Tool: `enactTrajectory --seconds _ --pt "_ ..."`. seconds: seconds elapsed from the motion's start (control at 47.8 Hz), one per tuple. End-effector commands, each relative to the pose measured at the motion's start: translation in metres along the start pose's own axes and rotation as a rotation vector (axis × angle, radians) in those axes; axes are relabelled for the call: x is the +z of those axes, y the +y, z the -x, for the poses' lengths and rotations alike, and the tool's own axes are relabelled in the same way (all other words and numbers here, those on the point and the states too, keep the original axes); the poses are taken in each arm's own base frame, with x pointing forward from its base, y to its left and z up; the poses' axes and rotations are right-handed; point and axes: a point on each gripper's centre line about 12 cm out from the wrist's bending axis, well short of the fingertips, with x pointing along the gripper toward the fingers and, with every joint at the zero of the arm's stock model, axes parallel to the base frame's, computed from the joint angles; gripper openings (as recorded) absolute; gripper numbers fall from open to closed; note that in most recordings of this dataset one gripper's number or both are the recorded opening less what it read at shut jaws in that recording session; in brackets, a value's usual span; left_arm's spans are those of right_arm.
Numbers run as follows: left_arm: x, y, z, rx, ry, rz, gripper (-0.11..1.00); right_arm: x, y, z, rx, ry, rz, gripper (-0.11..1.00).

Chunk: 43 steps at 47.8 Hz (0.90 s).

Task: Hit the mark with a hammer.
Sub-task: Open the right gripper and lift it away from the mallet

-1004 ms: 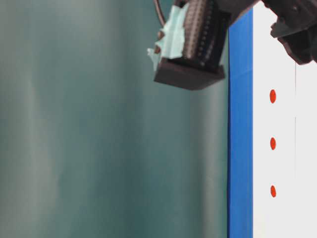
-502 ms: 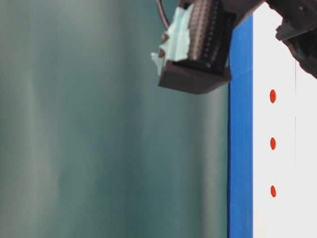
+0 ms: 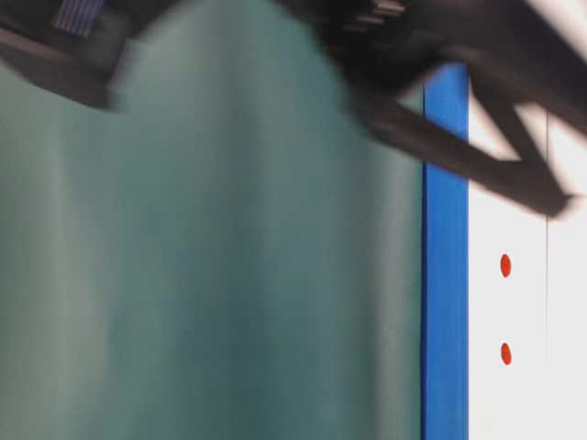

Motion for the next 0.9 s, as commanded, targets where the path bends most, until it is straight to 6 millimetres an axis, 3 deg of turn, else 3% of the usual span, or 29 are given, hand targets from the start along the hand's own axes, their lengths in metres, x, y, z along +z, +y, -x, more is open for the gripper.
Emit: enactTrajectory --seconds 0.0,0.146,0.335,0.606,0.878 --pt "0.003 0.001 0.0 0.003 -0.003 0.007 0.83 0.022 0.003 0.02 0.027 -0.067 -0.004 0.84" --pt "0.0 0.001 0.0 0.004 0.023 0.021 0.83 0.027 -0.005 0.03 0.016 -0.087 -0.01 0.84" --pt "-0.004 0.001 0.0 0.006 0.055 0.024 0.83 0.036 -0.036 0.045 -0.035 -0.12 -0.018 0.84" --pt "-0.001 -0.004 0.005 -0.014 0.033 0.003 0.83 0.055 -0.092 0.101 -0.112 -0.224 0.015 0.84" --pt "0.003 -0.008 0.022 -0.039 -0.033 -0.013 0.83 0.045 -0.112 0.164 -0.121 -0.343 0.022 0.84"
